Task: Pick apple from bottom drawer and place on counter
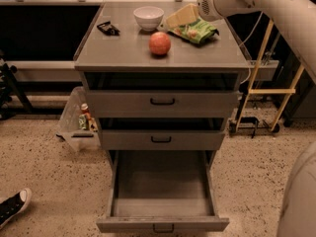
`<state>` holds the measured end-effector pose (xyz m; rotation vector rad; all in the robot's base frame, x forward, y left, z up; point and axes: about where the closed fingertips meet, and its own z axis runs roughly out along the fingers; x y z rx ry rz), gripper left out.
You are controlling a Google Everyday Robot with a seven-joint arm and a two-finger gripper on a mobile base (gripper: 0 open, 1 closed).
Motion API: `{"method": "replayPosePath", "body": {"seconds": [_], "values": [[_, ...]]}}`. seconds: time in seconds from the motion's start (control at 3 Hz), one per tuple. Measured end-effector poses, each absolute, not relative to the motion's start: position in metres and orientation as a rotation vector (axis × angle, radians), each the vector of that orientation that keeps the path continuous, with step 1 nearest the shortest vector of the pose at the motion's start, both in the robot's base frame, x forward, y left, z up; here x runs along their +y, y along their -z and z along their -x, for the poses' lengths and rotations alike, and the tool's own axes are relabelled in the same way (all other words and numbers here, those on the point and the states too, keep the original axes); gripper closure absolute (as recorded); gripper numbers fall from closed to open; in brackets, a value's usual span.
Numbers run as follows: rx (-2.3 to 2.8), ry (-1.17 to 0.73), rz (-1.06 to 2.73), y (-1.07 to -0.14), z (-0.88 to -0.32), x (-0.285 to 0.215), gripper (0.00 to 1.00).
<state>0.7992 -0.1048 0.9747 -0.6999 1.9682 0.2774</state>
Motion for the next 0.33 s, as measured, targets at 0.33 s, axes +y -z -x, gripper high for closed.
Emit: {"method": "replayPosePath", "body": {"seconds": [0.33], "values": [[1.968, -0.277, 0.7, -0.9747, -0.7992, -0.1047, 0.0]]}}
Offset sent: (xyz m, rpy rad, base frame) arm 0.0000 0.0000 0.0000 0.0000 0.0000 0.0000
